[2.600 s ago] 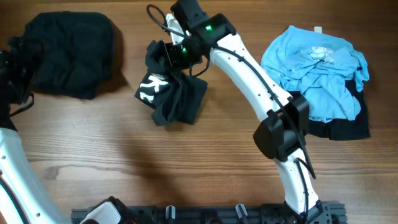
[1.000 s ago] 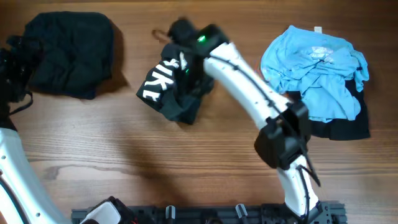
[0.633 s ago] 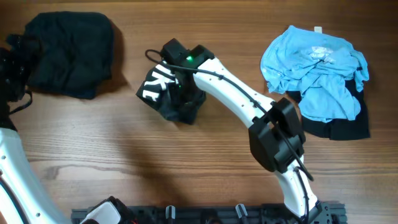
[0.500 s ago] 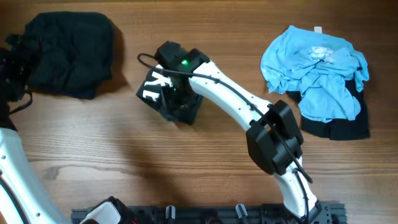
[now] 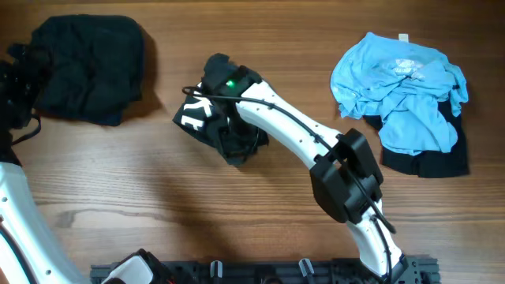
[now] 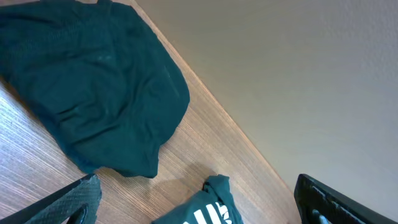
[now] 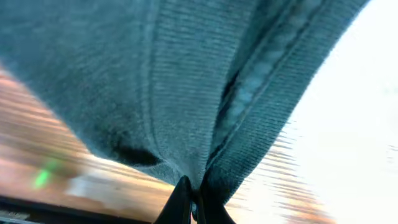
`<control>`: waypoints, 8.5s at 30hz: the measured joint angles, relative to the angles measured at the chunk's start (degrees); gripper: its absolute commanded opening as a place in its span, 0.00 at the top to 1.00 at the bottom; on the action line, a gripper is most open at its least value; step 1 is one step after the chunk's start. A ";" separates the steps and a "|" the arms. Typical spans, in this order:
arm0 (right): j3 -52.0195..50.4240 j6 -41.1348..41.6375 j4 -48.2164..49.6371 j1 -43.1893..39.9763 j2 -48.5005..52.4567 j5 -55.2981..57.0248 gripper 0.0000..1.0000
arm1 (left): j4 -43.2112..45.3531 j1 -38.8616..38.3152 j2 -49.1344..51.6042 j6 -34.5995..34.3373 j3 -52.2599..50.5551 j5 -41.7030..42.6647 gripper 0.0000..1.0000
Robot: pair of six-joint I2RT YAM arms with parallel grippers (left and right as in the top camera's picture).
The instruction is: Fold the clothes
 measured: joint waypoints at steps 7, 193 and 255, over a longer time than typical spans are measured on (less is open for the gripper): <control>-8.55 3.65 3.21 0.24 -0.02 2.93 0.91 | 0.00 0.00 0.00 0.02 0.00 -1.05 0.00; -31.56 -7.91 34.73 -56.48 -34.36 -15.43 0.00 | -17.84 -67.89 45.72 6.45 18.38 -67.89 0.96; -31.56 -6.99 31.54 -55.49 -34.36 -15.63 0.01 | 10.23 -10.95 41.75 103.82 24.11 -23.85 0.20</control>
